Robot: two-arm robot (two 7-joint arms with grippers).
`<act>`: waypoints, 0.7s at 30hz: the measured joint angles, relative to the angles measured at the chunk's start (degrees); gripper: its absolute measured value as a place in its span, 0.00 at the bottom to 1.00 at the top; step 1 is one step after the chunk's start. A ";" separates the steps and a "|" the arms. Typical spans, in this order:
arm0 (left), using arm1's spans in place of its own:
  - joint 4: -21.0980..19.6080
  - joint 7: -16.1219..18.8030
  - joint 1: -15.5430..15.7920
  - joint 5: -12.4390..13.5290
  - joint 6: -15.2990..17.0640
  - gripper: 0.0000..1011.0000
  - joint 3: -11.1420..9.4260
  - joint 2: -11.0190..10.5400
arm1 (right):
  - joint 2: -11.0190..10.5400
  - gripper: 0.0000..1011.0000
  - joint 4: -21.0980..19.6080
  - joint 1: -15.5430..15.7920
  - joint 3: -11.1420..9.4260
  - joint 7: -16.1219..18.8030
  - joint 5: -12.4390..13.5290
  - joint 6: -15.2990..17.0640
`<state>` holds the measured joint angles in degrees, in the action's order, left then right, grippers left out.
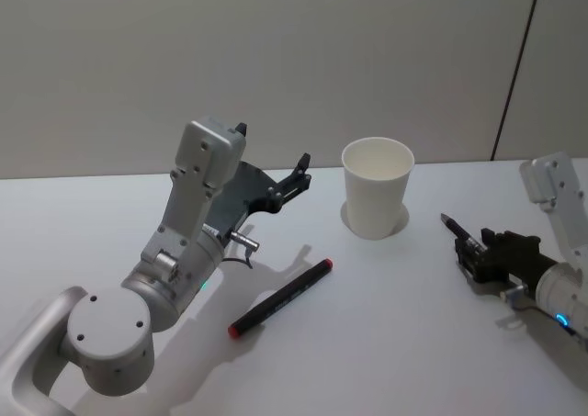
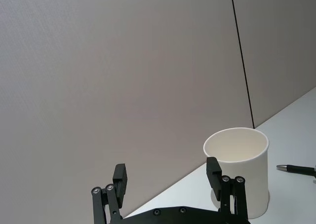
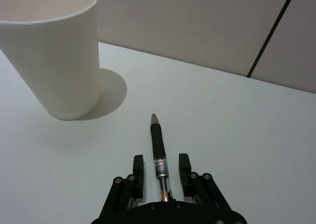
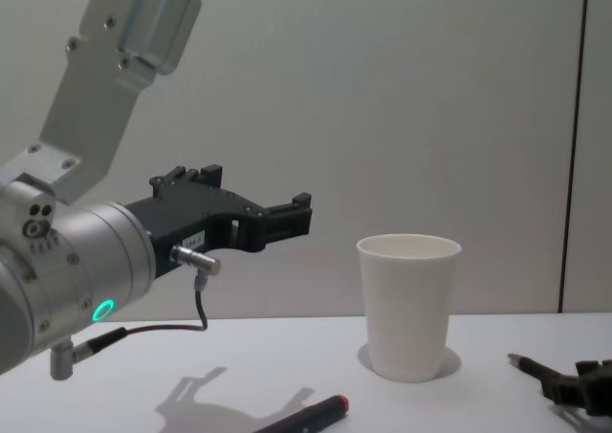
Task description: Place the pen into the pen holder.
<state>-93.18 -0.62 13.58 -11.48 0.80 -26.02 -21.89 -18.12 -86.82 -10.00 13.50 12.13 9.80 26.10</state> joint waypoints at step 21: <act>0.00 0.00 0.00 0.00 0.00 0.99 0.00 0.00 | 0.61 0.29 0.01 0.05 -0.45 -2.64 2.33 1.04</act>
<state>-93.18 -0.62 13.59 -11.48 0.80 -26.02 -21.89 -17.51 -86.81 -9.95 13.05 9.49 12.14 27.14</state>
